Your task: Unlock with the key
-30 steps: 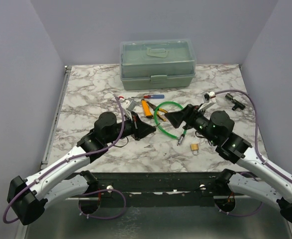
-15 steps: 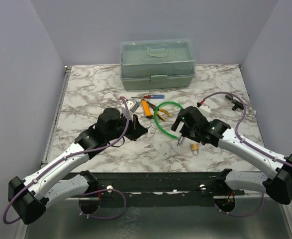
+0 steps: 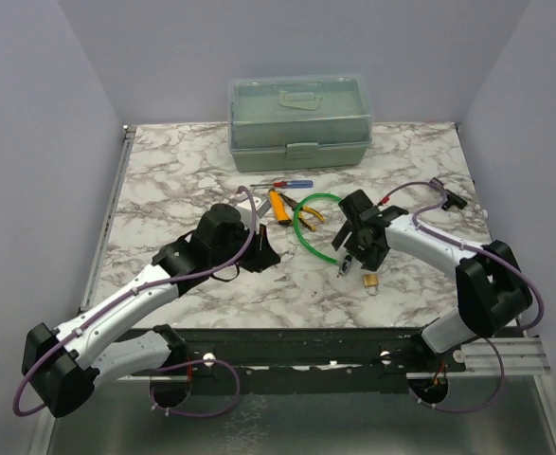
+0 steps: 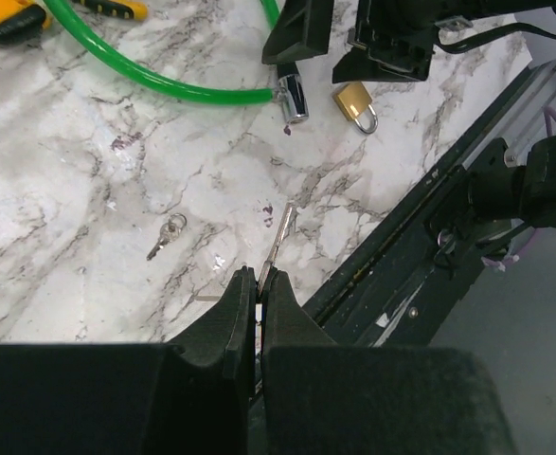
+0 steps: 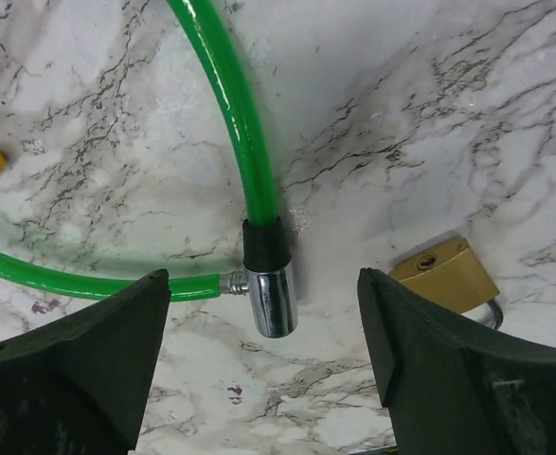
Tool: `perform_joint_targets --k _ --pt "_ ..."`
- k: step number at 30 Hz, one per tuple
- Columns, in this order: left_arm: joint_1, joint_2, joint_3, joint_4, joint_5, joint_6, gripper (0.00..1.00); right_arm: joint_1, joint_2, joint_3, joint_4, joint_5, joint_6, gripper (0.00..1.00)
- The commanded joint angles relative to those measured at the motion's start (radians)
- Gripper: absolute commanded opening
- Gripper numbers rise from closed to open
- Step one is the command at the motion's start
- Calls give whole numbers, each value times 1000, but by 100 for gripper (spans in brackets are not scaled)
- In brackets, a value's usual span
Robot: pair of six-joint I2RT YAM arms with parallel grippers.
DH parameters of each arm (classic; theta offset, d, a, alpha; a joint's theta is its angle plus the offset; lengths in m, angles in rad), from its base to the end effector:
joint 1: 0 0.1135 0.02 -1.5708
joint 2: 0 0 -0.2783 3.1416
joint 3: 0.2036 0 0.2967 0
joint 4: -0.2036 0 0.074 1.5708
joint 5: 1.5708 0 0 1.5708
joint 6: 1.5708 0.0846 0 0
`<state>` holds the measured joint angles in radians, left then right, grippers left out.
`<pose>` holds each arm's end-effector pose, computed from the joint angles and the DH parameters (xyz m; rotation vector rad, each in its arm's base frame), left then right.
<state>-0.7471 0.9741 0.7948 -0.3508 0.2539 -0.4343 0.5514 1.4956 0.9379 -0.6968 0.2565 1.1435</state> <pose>0.2018 -0.2159 0.2721 0.5087 2.1784 -0.9485 0.2888 0.1524 0.1400 0.8535 2.6050 0.0937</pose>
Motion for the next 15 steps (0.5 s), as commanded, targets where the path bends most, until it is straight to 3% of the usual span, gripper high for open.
perform_joint_targets --k 1,9,15 --pt "6 78 53 -43 101 -21 0 1 64 66 11 -79 -29 84" --pt "13 59 44 -50 71 -32 0 -1 198 125 2 -85 -39 68" --pt "15 53 42 -55 52 -25 0 -1 245 126 -29 -93 -24 65"
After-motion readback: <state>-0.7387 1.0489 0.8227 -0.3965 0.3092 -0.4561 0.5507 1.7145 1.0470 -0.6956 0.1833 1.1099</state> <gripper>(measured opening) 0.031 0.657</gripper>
